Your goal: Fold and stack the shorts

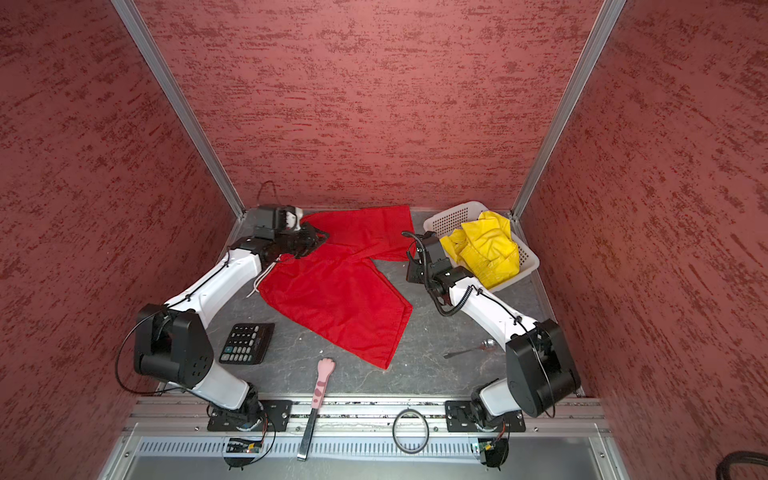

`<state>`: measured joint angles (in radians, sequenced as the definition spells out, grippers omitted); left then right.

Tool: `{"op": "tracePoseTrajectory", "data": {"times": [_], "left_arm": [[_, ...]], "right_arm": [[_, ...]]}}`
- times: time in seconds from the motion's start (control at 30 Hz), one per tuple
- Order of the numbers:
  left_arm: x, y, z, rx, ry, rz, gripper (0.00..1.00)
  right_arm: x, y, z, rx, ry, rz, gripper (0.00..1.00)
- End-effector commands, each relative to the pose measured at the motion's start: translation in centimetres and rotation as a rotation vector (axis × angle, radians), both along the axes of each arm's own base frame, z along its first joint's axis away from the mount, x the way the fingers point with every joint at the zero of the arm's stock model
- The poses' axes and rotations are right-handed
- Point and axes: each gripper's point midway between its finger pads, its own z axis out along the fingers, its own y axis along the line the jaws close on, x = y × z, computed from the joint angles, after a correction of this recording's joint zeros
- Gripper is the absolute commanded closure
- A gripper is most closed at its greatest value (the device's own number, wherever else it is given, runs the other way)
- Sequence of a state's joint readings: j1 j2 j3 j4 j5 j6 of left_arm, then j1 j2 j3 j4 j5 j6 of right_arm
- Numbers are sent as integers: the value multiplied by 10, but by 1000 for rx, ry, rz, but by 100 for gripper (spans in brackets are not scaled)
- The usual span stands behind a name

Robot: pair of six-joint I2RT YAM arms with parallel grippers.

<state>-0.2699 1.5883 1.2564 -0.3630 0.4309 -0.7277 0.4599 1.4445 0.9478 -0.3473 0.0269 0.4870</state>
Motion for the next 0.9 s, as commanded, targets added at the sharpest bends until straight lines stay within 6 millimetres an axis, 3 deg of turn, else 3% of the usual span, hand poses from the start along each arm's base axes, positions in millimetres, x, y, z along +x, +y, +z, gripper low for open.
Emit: {"op": "tracePoseTrajectory", "data": {"times": [0.0,0.17,0.37,0.57,0.87], "left_arm": [[-35,-22,-49,78,156,-41,85],[-68,-71,-83,68,236,-127,89],[-94,-99,-115,110,315,-190,91],[-116,-102,-142,156,405,-209,91],[-142,-86,-171,204,501,-193,92]], "right_arm": [[-33,5,-18,85,114,1,100],[-51,28,-44,217,218,59,100],[-49,48,-67,322,325,51,100],[-48,42,-79,306,365,29,100],[-51,32,-94,297,413,12,100]]}}
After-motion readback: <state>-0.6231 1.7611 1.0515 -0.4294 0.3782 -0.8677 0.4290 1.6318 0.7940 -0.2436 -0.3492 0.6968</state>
